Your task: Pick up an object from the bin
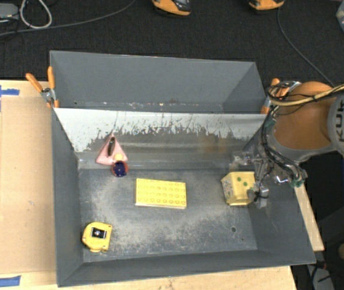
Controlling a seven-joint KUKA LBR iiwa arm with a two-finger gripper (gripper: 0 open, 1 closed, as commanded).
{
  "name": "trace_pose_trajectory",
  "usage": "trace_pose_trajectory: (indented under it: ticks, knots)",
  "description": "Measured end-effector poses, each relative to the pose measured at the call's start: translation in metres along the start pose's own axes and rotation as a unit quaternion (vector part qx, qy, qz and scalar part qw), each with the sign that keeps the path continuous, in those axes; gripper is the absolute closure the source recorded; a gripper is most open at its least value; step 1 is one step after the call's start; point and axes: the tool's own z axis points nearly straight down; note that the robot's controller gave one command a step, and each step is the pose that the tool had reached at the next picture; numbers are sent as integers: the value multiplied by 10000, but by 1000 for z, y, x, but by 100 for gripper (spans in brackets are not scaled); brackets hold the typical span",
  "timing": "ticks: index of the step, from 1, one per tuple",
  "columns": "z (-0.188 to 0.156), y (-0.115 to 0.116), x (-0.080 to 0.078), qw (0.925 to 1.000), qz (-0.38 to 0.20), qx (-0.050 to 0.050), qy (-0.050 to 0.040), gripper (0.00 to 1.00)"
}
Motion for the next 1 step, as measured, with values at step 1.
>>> trace_pose_trajectory:
  ticks: [1]
  knots:
    - [16,-8,-6,9804,-1969,-27,-60,100]
